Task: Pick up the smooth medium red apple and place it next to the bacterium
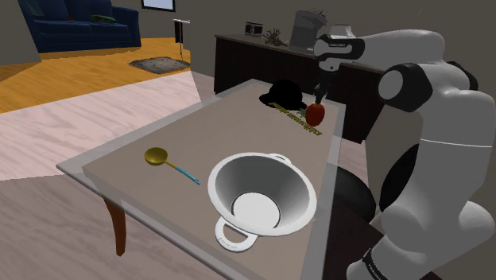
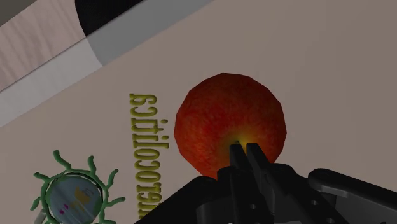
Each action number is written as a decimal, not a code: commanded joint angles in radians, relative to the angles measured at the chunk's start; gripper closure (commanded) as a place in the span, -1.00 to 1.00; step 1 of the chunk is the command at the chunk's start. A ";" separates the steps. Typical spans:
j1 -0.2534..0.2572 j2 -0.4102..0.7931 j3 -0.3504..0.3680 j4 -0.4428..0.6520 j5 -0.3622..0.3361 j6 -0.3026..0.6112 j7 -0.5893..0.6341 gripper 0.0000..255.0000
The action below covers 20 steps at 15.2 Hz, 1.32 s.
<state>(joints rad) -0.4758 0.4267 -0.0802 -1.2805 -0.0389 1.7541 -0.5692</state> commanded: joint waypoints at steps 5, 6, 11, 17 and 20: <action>-0.042 0.036 -0.013 0.010 0.011 0.029 -0.054 1.00; -0.042 0.035 -0.013 -0.005 0.010 0.043 -0.053 1.00; -0.041 0.035 -0.012 -0.072 0.010 0.111 -0.050 1.00; -0.040 0.043 -0.012 -0.140 0.009 0.187 -0.046 1.00; -0.040 0.049 -0.012 -0.166 0.009 0.218 -0.045 1.00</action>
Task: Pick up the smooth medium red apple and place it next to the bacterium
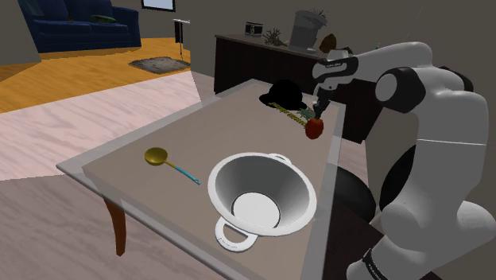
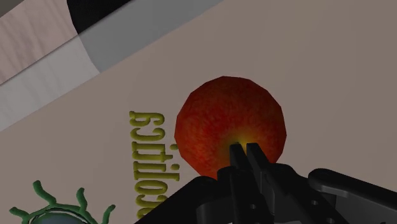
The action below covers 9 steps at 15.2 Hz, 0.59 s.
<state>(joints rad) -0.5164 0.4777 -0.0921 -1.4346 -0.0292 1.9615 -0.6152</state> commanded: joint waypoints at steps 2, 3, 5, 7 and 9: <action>0.001 -0.002 0.000 -0.012 0.000 0.011 0.001 1.00; 0.001 -0.002 0.000 -0.012 0.000 0.011 0.001 1.00; 0.001 -0.002 0.000 -0.011 0.000 0.011 0.001 1.00; 0.001 -0.002 0.000 -0.011 0.000 0.011 0.001 1.00; 0.001 -0.002 0.000 -0.011 0.000 0.011 0.001 -1.00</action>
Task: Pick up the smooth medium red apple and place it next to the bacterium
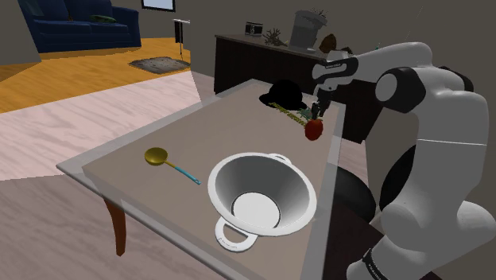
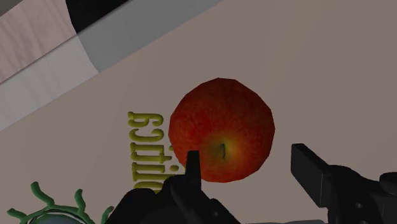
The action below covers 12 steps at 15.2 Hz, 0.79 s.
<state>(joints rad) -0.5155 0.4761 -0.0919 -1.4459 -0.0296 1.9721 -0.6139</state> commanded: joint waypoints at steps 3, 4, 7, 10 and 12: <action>0.000 0.000 0.000 0.000 0.000 0.000 0.000 -1.00; 0.000 0.000 0.000 0.000 0.000 0.000 0.000 -1.00; 0.003 -0.022 0.000 0.067 -0.001 -0.089 0.000 -1.00; 0.004 -0.026 0.000 0.088 -0.001 -0.114 0.000 -1.00; 0.004 -0.025 0.000 0.088 -0.001 -0.114 0.000 -1.00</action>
<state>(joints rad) -0.5118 0.4499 -0.0917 -1.3608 -0.0309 1.8612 -0.6140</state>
